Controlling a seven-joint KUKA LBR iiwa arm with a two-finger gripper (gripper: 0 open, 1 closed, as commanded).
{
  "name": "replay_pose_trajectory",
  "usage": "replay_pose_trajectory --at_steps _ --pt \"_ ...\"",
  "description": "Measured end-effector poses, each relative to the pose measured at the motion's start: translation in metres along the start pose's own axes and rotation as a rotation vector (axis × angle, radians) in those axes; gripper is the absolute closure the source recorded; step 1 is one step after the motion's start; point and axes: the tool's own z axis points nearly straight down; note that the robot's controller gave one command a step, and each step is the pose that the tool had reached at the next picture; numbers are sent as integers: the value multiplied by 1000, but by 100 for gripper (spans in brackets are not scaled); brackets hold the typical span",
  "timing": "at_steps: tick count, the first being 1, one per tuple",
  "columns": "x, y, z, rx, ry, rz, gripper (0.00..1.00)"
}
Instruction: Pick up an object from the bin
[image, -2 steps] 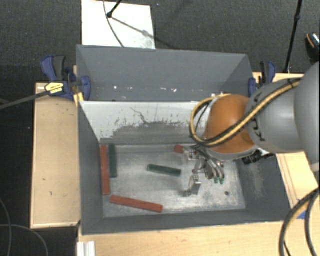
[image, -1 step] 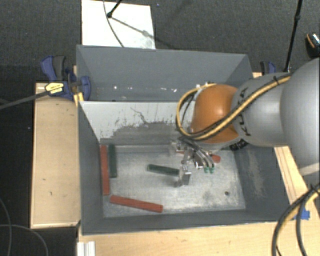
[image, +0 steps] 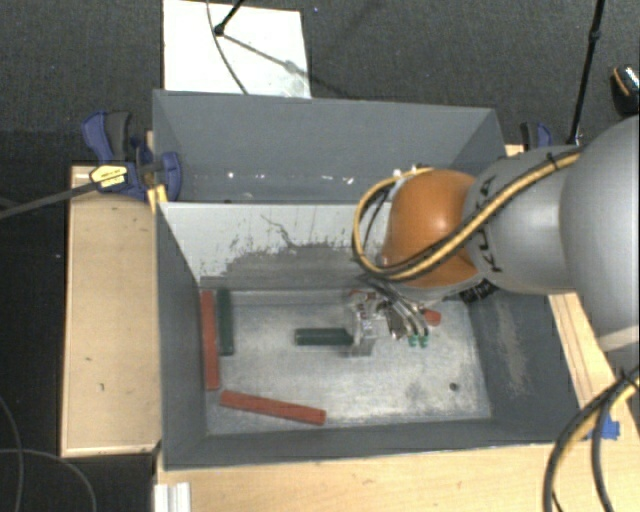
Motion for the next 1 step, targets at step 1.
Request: replay_pose_trajectory --at_steps 1 --pt "10 15 -176 1 -8 -23 100"
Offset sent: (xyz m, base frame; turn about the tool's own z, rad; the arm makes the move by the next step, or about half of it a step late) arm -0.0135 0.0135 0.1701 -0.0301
